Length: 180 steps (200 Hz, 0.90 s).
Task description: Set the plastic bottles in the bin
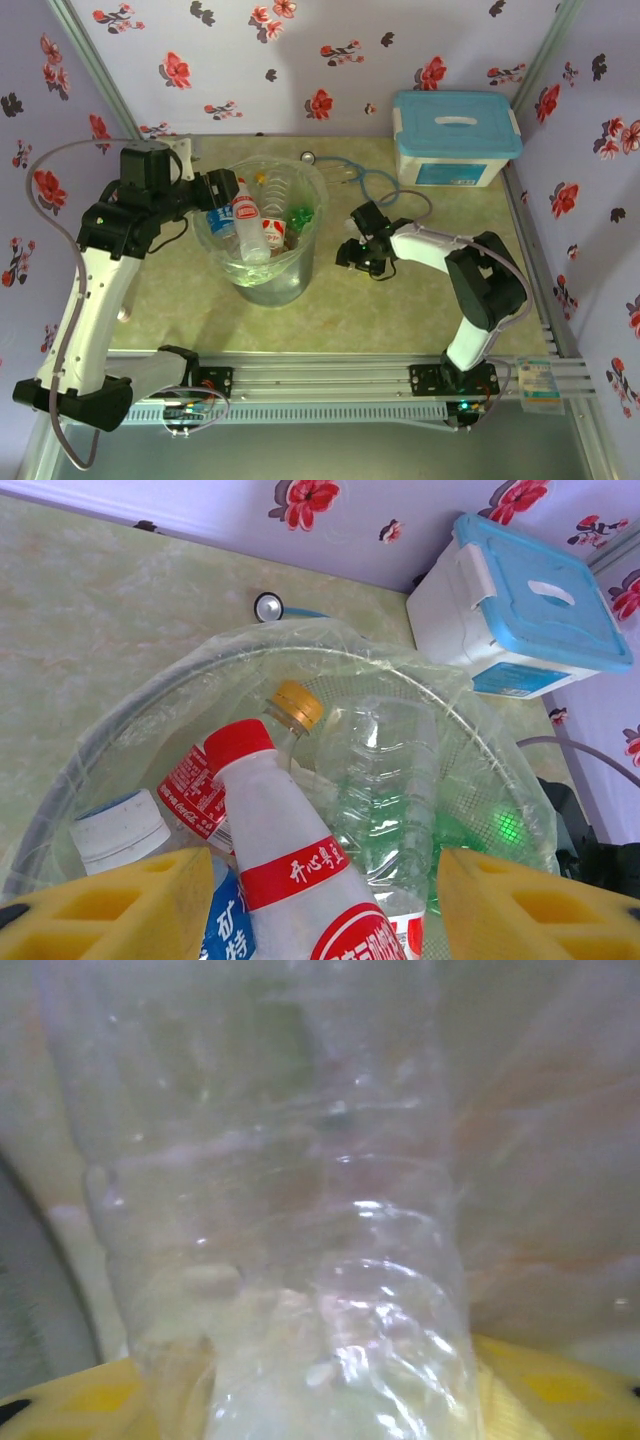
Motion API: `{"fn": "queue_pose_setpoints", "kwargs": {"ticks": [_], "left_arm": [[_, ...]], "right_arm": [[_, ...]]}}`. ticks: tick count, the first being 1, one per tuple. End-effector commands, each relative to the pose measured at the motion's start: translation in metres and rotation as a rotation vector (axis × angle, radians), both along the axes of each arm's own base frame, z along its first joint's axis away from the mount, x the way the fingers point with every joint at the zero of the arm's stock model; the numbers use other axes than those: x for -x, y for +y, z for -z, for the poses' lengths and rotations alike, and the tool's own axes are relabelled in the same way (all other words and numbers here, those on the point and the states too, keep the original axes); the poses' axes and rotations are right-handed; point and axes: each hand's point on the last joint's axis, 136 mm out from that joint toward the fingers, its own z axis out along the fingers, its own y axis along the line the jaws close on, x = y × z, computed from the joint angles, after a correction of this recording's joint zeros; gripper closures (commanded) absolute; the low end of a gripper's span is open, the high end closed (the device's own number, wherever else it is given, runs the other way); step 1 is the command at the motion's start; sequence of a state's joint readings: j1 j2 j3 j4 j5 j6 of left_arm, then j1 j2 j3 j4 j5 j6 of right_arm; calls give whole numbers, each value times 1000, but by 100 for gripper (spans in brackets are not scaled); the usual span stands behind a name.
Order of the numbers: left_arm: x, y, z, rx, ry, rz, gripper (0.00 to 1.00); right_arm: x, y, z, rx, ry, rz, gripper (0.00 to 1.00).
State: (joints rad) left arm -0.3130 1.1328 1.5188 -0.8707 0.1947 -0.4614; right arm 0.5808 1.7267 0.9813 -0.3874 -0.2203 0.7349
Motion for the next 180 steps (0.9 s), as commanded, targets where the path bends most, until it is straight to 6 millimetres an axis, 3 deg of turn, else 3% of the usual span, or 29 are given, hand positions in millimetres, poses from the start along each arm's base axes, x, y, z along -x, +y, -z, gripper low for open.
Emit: {"fn": "queue_pose_setpoints", "kwargs": {"ticks": [1, 36, 71, 132, 156, 180], "left_arm": [[-1, 2, -8, 9, -34, -3, 39], [-4, -2, -15, 39, -50, 2, 39], [-8, -6, -24, 70, -65, 11, 36], [-13, 5, -11, 31, -33, -34, 34], [-14, 11, -6, 4, -24, -57, 34], [-13, 24, -4, -31, -23, -98, 34]], "right_arm": [[5, -26, 4, 93, -5, 1, 42], [0, -38, -17, 99, -49, -12, 48], [-9, -50, -64, 80, -125, -26, 52], [-19, -63, -200, 90, -372, -114, 54], [-22, -50, -248, 16, -452, -129, 56], [-21, -24, -294, -24, -554, -200, 56]]}}
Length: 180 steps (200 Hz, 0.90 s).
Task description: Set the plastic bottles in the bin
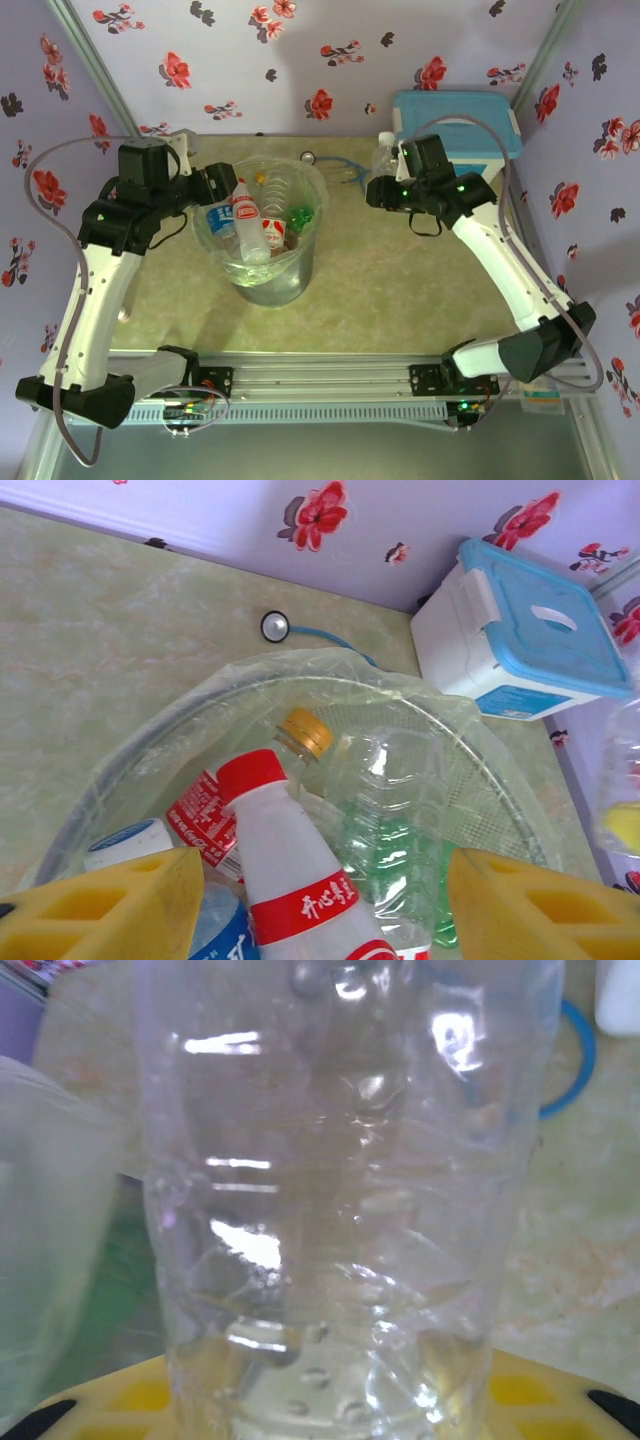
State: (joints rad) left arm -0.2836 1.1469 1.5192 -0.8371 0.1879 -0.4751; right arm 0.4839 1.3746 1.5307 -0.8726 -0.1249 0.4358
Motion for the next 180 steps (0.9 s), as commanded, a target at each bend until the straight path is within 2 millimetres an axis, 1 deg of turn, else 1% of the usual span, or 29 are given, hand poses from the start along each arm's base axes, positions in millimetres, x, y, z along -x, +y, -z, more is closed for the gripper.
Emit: {"fn": "queue_pose_setpoints", "kwargs": {"ticks": [1, 13, 28, 41, 58, 71, 80, 98, 113, 140, 180], "left_arm": [[-1, 17, -1, -44, -8, -59, 34], [-1, 22, 0, -42, -4, -77, 34], [0, 24, 2, -34, 2, -86, 34], [0, 21, 5, -13, 9, -78, 35], [-3, 13, 11, 28, 25, -57, 37], [-2, 10, 14, 47, 37, -50, 39], [-2, 6, 12, 61, 30, -41, 39], [-2, -2, 11, 76, 28, -26, 41], [-4, -9, 15, 76, 43, -8, 41], [-9, -20, 26, 70, 70, 17, 40], [-19, -21, 41, 30, 124, 2, 40]], "right_arm": [[12, 18, -30, 23, -45, -91, 56], [14, 37, -50, 7, -88, -144, 57], [16, 66, -67, -16, -123, -214, 57], [18, 93, -75, -35, -135, -280, 57], [22, 126, -80, -55, -141, -358, 57], [25, 144, -82, -69, -141, -400, 57], [24, 152, -83, -76, -144, -415, 57], [20, 154, -86, -82, -164, -408, 57], [14, 148, -88, -74, -181, -385, 57], [6, 136, -81, -94, -164, -342, 57], [7, 130, -82, -123, -165, -327, 57]]}}
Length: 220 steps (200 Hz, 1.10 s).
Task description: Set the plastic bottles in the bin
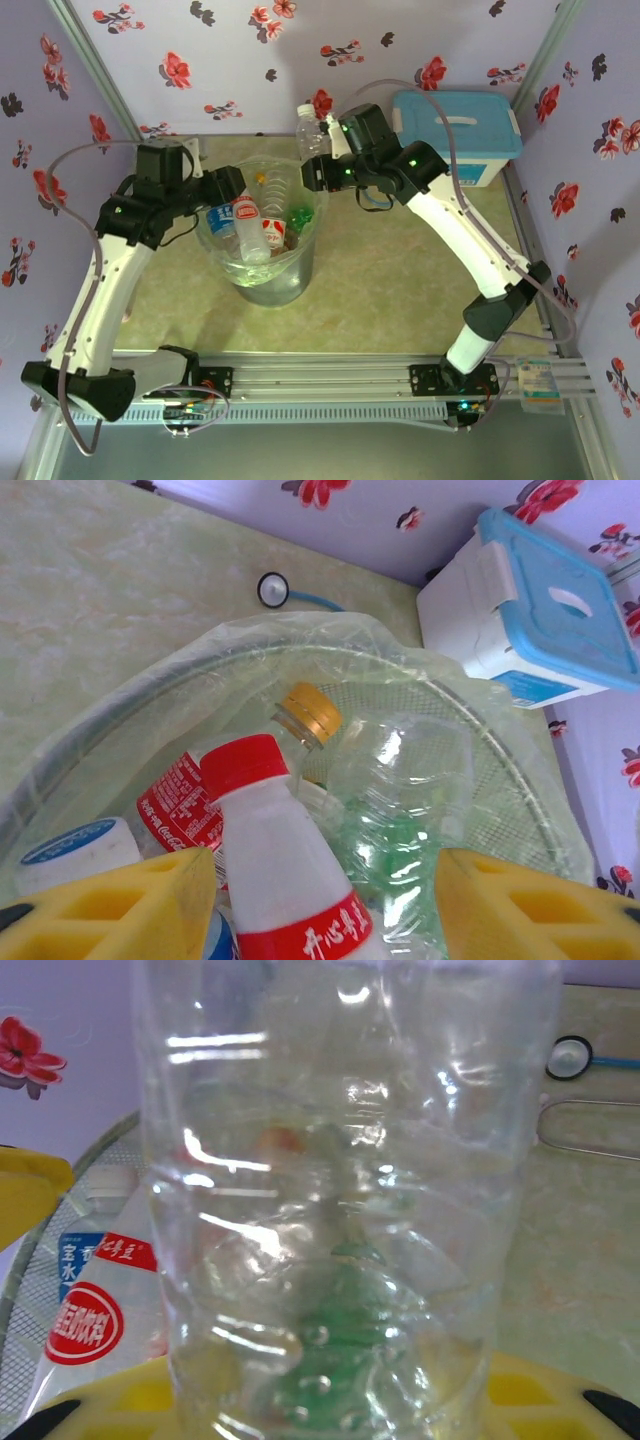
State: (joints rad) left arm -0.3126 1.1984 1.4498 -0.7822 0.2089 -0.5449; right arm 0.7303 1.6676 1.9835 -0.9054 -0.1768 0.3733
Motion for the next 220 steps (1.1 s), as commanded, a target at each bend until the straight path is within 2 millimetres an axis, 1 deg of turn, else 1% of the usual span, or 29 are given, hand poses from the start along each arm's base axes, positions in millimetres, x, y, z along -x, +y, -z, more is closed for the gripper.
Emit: {"fn": "queue_pose_setpoints", "kwargs": {"ticks": [1, 17, 58, 72, 82, 106, 124, 145, 163, 192, 220], "left_arm": [[-6, -3, 8, -15, 28, -5, 40], [-9, -5, 13, -30, 46, -1, 40], [-11, -24, 32, -61, 114, 47, 38], [-12, -29, 33, -55, 118, 57, 38], [-12, -34, 30, -32, 112, 71, 38], [-17, -48, 17, 49, 67, 97, 38], [-19, -56, 9, 60, 44, 112, 38], [-21, -60, 0, 64, 15, 123, 38], [-21, -65, -5, 67, 1, 138, 36], [-16, -78, -11, 76, -8, 169, 36], [-15, -77, -14, 67, -23, 162, 34]], "right_arm": [[3, 0, -18, -60, -37, -4, 57], [2, 0, -20, -64, -42, -6, 57], [2, 0, -17, -62, -48, -7, 58], [3, 1, -15, -62, -41, -16, 58], [5, 3, -17, -74, -42, -28, 58], [9, 7, -25, -110, -53, -57, 58], [11, 8, -29, -124, -56, -70, 58], [13, 6, -28, -119, -58, -74, 58], [15, 3, -32, -128, -75, -68, 58], [11, -9, -41, -134, -106, -31, 58], [8, -17, -41, -131, -106, -11, 58]]}}
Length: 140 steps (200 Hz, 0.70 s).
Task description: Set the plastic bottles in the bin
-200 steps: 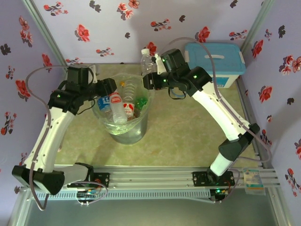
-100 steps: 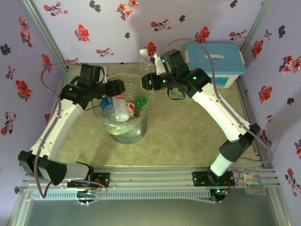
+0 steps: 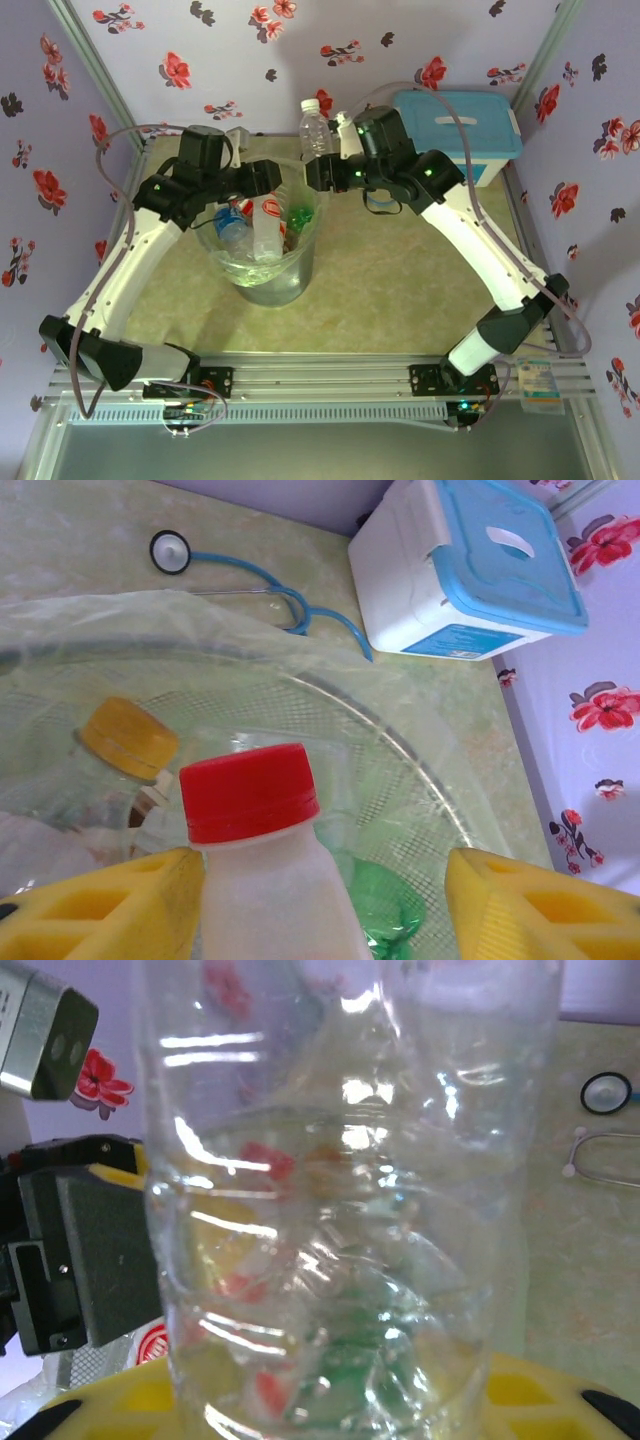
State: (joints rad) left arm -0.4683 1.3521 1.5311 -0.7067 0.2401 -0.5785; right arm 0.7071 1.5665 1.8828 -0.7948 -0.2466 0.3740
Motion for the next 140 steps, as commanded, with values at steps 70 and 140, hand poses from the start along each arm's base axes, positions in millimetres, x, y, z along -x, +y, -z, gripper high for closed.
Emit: {"fn": "queue_pose_setpoints", "kwargs": {"ticks": [70, 140], "left_arm": [[-1, -30, -35, 87, -83, 70, 32], [5, -6, -58, 39, -158, 23, 29]], "right_arm": [[-1, -17, -19, -26, -64, 46, 58], [0, -20, -22, -10, -65, 57, 59]]}}
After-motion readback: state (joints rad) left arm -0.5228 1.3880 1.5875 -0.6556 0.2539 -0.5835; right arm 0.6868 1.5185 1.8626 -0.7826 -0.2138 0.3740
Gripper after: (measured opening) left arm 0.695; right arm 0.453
